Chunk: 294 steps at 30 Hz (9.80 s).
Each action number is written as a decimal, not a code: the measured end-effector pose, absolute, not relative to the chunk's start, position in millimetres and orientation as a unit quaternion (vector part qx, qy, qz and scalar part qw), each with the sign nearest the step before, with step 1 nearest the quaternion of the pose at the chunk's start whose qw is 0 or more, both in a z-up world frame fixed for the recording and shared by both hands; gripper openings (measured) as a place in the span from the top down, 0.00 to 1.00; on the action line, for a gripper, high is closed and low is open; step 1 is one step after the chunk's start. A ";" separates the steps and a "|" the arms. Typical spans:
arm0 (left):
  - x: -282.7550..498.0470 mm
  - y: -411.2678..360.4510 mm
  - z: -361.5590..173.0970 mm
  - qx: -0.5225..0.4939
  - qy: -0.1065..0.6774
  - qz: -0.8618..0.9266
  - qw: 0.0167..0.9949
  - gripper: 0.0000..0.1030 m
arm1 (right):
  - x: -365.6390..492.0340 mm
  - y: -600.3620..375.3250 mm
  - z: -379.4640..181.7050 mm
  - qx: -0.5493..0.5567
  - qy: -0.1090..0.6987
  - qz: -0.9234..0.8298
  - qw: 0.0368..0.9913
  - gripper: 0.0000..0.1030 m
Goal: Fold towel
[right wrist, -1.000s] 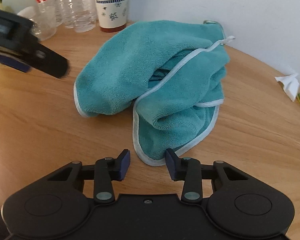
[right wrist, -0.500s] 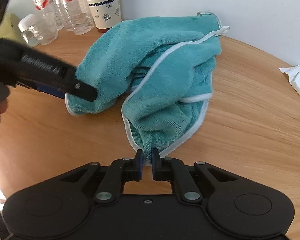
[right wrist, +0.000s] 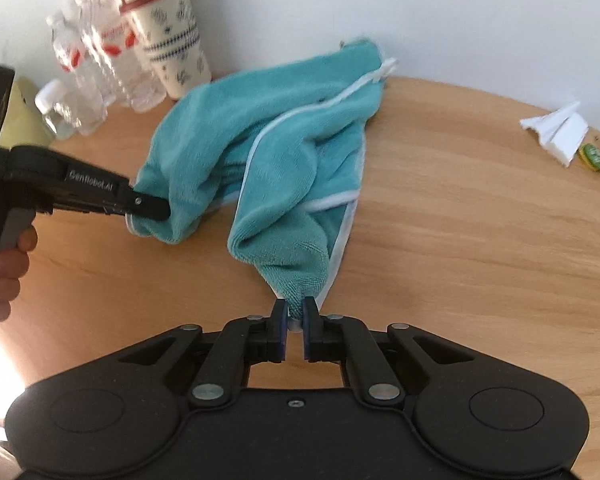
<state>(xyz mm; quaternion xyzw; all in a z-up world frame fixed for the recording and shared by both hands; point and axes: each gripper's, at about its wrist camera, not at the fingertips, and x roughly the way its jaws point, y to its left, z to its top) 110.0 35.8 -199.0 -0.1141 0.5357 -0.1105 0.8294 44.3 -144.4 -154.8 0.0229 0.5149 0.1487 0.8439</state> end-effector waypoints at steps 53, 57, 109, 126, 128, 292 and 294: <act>28.2 59.9 -133.3 -0.018 0.502 -0.138 0.853 0.87 | 52.3 -272.0 -137.5 -0.029 0.514 -0.109 0.851 0.93; 33.5 57.5 -131.0 -0.028 0.501 -0.136 0.854 0.73 | 58.1 -271.6 -139.8 -0.068 0.518 -0.127 0.843 0.89; 145.2 30.0 -200.0 0.042 0.484 -0.213 0.848 0.98 | 48.8 -271.7 -124.5 -0.091 0.508 -0.025 0.856 0.97; 80.1 51.0 -184.2 0.038 0.515 -0.174 0.839 0.98 | 159.5 -249.5 -149.4 -0.152 0.454 -0.026 0.878 0.97; 68.4 53.8 -180.7 0.033 0.513 -0.176 0.840 0.98 | 171.2 -240.1 -158.4 -0.158 0.451 -0.014 0.878 0.97; 66.7 97.2 -184.9 -0.108 0.573 -0.037 0.812 0.63 | 232.5 29.1 -147.3 -0.249 0.445 0.415 0.754 0.50; 70.0 97.0 -185.4 -0.114 0.581 -0.045 0.804 0.64 | 238.4 36.3 -151.5 -0.255 0.454 0.436 0.734 0.50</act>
